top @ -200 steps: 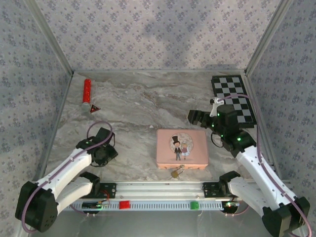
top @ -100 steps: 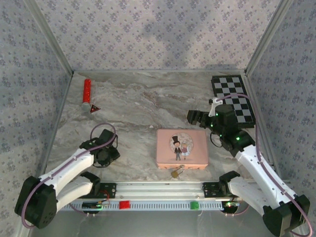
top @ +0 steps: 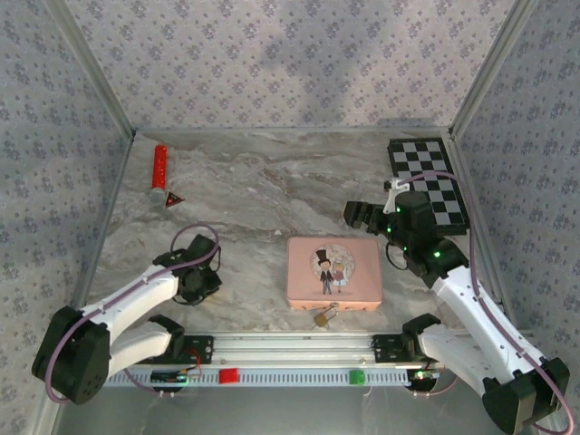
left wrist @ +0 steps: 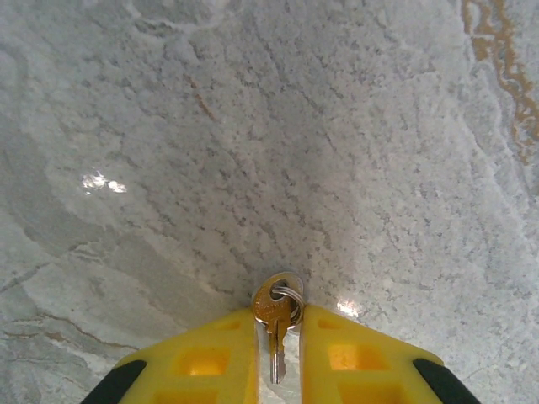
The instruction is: Unlock the padlock with the key
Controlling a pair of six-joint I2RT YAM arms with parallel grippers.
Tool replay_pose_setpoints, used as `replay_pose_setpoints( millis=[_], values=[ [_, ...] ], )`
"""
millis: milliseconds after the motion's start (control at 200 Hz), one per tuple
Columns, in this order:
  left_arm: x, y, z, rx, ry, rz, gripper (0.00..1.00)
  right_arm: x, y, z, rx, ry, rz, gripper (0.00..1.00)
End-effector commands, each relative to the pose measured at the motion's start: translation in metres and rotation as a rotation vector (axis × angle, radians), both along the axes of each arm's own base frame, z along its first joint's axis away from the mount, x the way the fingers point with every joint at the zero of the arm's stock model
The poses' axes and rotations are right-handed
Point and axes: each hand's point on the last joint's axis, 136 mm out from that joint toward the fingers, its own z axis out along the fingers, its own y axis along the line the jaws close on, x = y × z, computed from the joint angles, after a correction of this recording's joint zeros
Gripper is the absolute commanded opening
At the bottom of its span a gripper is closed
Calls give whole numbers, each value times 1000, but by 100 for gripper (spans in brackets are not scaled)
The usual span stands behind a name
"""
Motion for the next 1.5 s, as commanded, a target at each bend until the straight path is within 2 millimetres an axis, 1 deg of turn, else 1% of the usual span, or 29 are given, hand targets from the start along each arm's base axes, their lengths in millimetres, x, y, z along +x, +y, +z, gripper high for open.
replay_pose_setpoints(
  millis=[0, 90, 325, 525, 645, 730, 785, 805, 865, 935, 1009, 1064, 1114, 1179, 1279, 1344, 1409, 1444, 1499],
  values=[
    [12, -7, 6, -3, -42, -41, 15, -2, -2, 13, -12, -30, -3, 99],
    [17, -6, 11, 13, -58, -58, 13, -3, -3, 12, -16, -29, -4, 99],
    [25, -4, 21, 46, -87, -98, 10, -5, -5, 12, -16, -32, -11, 99],
    [25, -4, 20, 59, -83, -116, 8, -4, -5, 12, -14, -35, -13, 99],
    [28, -6, 22, 61, -87, -137, 4, -4, -5, 12, -14, -35, -14, 99],
    [35, -9, 30, 64, -118, -174, 4, -4, -7, 12, -10, -32, -26, 99],
    [42, -13, 40, 67, -149, -218, 4, -4, -8, 11, -5, -23, -42, 99],
    [41, -11, 42, 82, -136, -234, 4, -4, -9, 11, -1, -20, -50, 99],
    [49, -15, 54, 112, -152, -295, 4, -3, -13, 10, 19, -12, -84, 99],
    [63, -25, 71, 162, -173, -382, 2, -3, -18, 7, 52, 2, -135, 99],
    [81, -42, 89, 224, -193, -498, 0, -2, -21, 3, 100, 9, -174, 99],
    [95, -62, 103, 258, -230, -602, 0, -2, -22, 2, 159, 13, -202, 99],
    [106, -83, 115, 285, -277, -711, 0, -3, -22, 0, 202, 17, -221, 99],
    [123, -111, 137, 326, -362, -846, 0, -4, -22, 1, 254, 20, -239, 99],
    [142, -160, 169, 379, -552, -1092, 0, -6, -23, 1, 318, 43, -263, 99],
    [145, -190, 188, 407, -680, -1259, 0, -8, -23, 0, 356, 72, -282, 99],
    [142, -215, 204, 387, -792, -1404, 0, -11, -24, -9, 384, 123, -312, 99],
    [138, -225, 209, 366, -839, -1483, 0, -13, -26, -14, 397, 153, -334, 99],
    [132, -236, 217, 359, -898, -1582, 0, -16, -25, -20, 425, 190, -345, 98]
  ],
)
